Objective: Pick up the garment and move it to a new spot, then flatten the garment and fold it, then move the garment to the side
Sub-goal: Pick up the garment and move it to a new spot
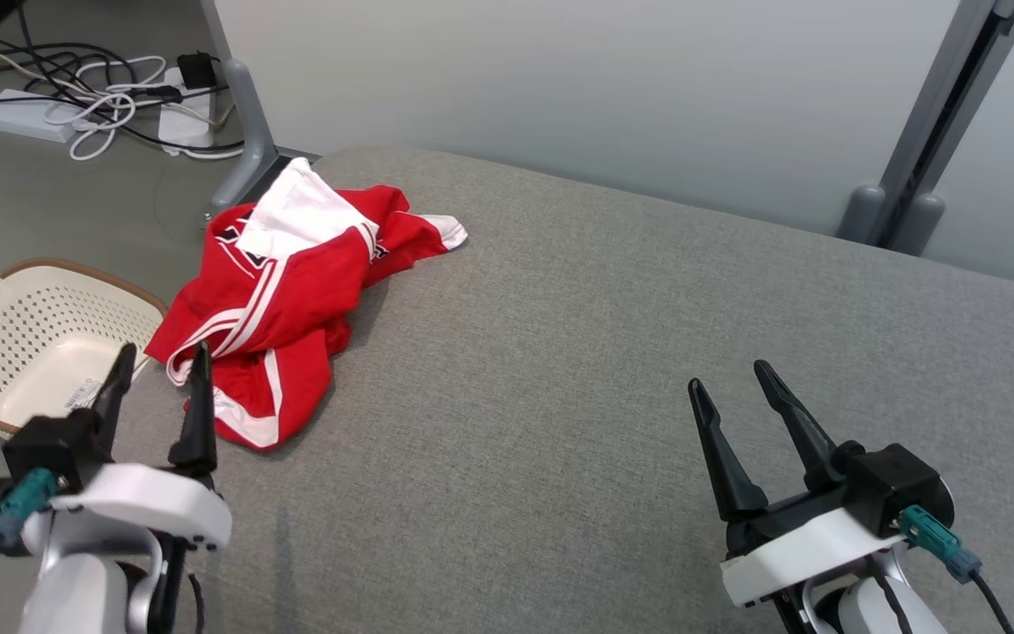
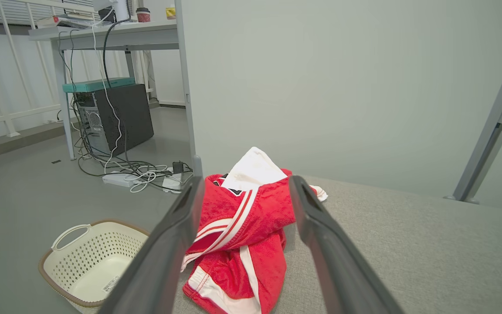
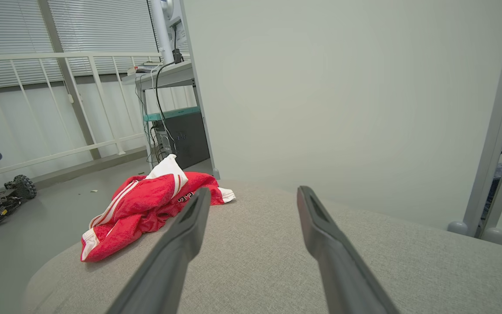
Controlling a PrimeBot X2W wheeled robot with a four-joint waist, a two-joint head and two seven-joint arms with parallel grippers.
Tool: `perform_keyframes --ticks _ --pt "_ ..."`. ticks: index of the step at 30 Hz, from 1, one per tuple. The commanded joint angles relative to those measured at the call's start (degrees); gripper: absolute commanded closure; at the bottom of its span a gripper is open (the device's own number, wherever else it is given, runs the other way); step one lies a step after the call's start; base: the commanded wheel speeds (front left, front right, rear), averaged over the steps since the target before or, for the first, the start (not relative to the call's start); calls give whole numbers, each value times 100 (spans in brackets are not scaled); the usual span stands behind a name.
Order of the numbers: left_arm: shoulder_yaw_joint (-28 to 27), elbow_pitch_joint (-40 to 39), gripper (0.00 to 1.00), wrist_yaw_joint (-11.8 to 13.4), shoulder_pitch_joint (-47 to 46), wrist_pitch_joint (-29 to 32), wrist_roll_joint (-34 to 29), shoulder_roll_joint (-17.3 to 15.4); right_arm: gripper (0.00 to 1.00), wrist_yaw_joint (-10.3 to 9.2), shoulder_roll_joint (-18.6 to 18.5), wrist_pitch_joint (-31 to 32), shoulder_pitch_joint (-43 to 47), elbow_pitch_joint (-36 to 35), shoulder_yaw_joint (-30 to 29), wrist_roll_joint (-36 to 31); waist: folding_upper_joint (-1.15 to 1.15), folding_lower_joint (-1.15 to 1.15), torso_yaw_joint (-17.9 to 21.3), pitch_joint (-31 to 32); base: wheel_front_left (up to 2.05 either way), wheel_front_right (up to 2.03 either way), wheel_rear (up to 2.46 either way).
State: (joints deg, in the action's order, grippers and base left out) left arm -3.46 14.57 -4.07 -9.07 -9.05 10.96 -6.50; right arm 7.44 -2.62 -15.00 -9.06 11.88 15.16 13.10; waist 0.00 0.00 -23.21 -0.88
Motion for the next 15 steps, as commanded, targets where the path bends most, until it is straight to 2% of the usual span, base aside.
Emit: perform_keyframes --ticks 1,6,8,15 --pt "-52 51 0 -60 -278 171 104 -126 0 9 -47 -28 -62 -30 -6 -60 0 0 92 -101 0 0 0" --pt "-133 461 0 -202 -878 887 446 -515 0 9 -49 -28 -174 -70 9 -128 0 0 349 -255 0 0 0" --pt "-173 613 0 -251 -1142 1153 737 -573 0 9 -51 -28 -236 -97 6 -158 0 0 476 -325 0 0 0" --pt "-243 1405 0 -340 -1913 1875 1528 -1137 0 9 -128 -28 -409 -125 6 -204 0 0 938 -677 0 0 0"
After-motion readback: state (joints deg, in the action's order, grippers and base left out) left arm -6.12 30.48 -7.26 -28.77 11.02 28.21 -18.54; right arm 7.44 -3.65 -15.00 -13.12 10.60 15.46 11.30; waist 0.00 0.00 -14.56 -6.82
